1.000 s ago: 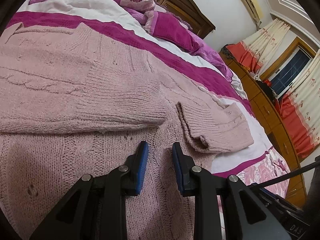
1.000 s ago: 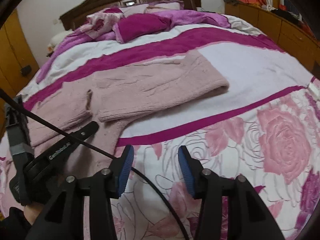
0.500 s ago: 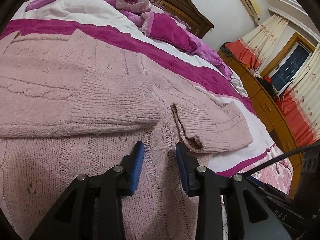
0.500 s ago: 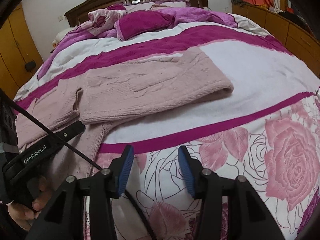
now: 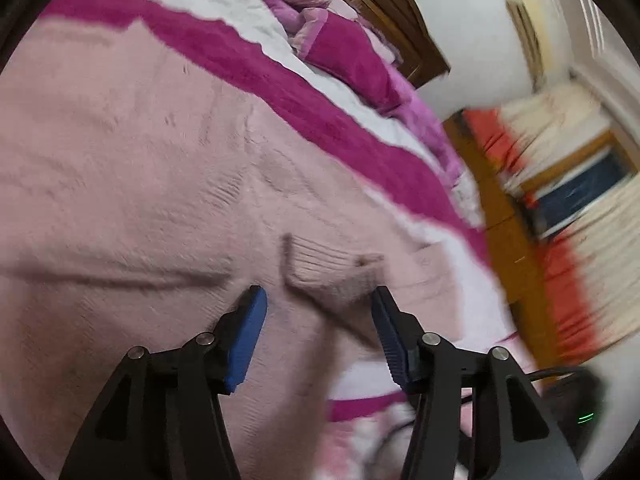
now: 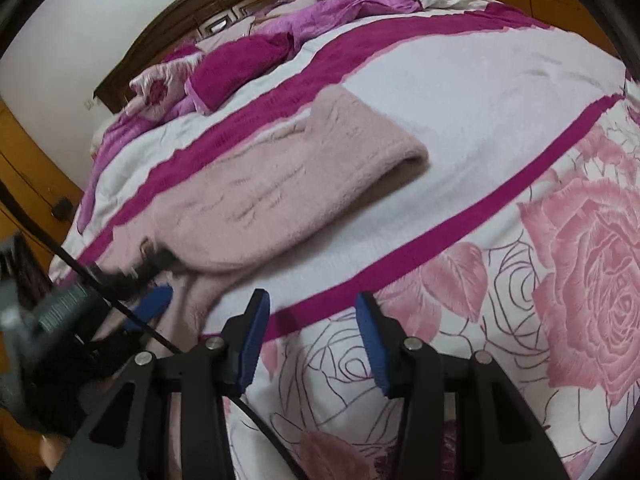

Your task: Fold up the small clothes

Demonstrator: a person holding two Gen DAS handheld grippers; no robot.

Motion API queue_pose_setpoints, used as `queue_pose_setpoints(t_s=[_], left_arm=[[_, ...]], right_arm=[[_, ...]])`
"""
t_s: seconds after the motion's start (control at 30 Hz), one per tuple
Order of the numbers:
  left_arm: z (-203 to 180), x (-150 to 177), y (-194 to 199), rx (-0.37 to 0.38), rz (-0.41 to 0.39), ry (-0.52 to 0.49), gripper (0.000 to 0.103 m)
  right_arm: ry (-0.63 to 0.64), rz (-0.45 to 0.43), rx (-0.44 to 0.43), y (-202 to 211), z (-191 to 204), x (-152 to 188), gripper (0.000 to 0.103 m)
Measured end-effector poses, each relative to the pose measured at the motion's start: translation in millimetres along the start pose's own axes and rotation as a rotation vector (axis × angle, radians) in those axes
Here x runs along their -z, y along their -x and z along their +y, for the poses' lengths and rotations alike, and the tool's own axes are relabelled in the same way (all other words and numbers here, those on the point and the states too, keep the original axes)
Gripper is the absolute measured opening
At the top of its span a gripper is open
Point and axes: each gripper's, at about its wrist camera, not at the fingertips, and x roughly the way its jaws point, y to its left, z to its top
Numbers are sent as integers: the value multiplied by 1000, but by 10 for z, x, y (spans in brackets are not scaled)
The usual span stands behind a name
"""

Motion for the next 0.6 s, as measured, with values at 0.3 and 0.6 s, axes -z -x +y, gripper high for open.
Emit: queue_pose_setpoints(t_s=[0.3, 0.6], left_arm=[[45, 22, -123, 26, 20, 177, 38], [-115, 47, -173, -51, 54, 50, 0]], right_arm=[[-34, -12, 30, -2, -40, -31, 48], [-58, 0, 4, 13, -77, -39, 48]])
